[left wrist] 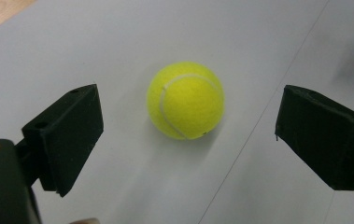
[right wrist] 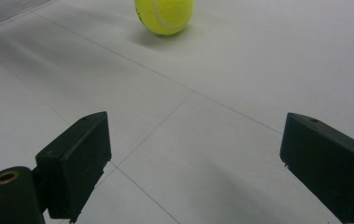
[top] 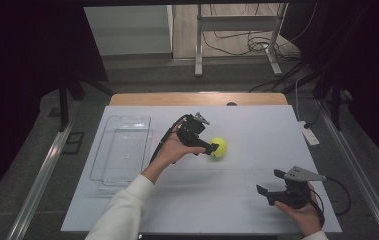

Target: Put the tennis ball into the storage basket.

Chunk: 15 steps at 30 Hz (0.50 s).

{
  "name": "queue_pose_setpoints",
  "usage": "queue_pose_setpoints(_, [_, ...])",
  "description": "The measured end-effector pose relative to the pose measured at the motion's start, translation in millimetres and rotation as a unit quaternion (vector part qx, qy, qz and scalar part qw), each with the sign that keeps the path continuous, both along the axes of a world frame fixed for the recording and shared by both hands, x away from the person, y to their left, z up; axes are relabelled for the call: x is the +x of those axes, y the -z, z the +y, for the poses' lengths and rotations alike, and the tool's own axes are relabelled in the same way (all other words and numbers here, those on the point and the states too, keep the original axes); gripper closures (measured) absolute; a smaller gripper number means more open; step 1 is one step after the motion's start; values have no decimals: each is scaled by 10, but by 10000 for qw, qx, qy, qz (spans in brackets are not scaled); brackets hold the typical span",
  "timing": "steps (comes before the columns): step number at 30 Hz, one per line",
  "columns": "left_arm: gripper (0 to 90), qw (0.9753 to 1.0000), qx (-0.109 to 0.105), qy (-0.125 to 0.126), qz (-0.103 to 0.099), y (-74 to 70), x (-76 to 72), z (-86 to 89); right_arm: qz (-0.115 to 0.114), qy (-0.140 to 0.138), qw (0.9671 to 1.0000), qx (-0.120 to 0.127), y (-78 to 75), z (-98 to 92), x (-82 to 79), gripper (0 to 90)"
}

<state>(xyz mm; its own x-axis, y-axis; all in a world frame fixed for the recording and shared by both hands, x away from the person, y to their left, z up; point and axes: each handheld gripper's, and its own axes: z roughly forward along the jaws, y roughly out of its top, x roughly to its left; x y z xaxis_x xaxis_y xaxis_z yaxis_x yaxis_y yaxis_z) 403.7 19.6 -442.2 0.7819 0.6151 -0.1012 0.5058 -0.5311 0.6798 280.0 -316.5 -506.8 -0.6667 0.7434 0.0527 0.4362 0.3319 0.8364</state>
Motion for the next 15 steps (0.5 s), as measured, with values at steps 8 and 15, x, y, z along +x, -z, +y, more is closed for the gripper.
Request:
queue_pose_setpoints(8, [80,10000,26,66,18,-13,47,-82,5,-13,10000,-1,1,1,0,91])
queue_pose_setpoints(15, [74,9999,73,82,44,-2,72,-131,11,-13,10000,16,0,-2,0,91])
